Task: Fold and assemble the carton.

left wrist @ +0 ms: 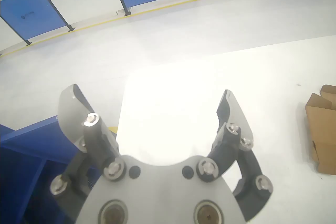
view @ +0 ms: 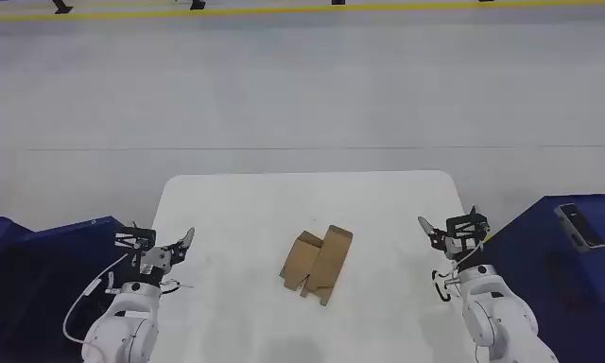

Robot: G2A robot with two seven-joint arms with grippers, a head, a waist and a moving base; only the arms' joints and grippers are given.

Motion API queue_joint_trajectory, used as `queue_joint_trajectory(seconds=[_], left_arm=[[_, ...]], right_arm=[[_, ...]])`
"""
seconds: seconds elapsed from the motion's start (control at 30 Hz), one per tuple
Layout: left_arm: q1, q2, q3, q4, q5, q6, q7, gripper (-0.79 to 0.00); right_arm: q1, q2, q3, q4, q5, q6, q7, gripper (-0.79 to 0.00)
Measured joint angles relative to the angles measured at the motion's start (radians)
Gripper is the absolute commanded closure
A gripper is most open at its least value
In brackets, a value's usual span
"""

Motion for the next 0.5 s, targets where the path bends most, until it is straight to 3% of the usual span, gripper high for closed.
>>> queue_joint_trajectory(seconds=[0.43, 0.5], left_arm=[[0.001, 0.000, 0.001, 0.000, -0.001, -0.001, -0.001, -0.785], [0.014, 0.000, 0.016, -0.013, -0.030, -0.041, -0.039, -0.785]], right_arm=[[0.000, 0.000, 0.000, 0.000, 0.000, 0.000, 0.000, -0.785], [0.000, 0.000, 0.000, 0.000, 0.000, 0.000, 0.000, -0.785]])
